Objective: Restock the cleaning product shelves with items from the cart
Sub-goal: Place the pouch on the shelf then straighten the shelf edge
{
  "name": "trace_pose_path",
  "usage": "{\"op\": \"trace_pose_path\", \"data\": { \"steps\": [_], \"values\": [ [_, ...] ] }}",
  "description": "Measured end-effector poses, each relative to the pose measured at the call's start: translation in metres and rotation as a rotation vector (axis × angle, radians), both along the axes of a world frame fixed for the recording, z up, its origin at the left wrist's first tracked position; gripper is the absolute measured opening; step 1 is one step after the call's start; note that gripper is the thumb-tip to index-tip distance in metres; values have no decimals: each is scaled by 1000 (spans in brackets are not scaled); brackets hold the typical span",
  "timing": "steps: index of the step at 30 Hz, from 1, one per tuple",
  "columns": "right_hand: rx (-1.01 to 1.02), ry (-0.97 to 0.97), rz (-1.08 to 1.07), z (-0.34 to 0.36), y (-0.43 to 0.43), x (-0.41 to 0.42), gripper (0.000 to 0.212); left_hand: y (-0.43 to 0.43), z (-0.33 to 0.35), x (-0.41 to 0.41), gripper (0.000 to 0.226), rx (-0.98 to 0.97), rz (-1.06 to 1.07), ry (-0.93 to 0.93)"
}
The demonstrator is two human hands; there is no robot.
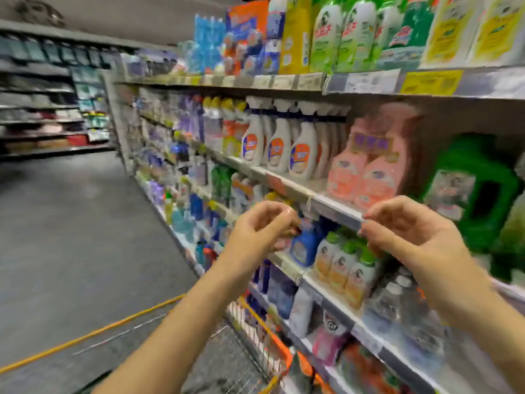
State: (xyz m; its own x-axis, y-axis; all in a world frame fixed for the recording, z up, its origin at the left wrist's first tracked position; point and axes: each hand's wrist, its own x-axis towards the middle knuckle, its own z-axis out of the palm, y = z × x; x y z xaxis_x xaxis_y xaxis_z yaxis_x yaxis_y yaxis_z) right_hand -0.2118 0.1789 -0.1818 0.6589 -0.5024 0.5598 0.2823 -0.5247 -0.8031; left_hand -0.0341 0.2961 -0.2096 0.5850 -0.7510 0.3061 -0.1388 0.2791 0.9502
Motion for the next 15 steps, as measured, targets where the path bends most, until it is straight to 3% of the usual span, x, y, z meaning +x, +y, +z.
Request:
{"op": "trace_pose_path", "data": {
  "steps": [4,9,11,15],
  "values": [
    [233,149,243,-75,57,61,44,95,-73,39,6,155,178,143],
    [447,476,455,-180,135,139,72,224,-167,76,7,356,457,278],
    [473,592,493,-216,161,164,87,270,-204,88,8,443,543,330],
    [465,816,587,-268,198,211,81,331,-267,111,7,570,688,465]
  ]
}}
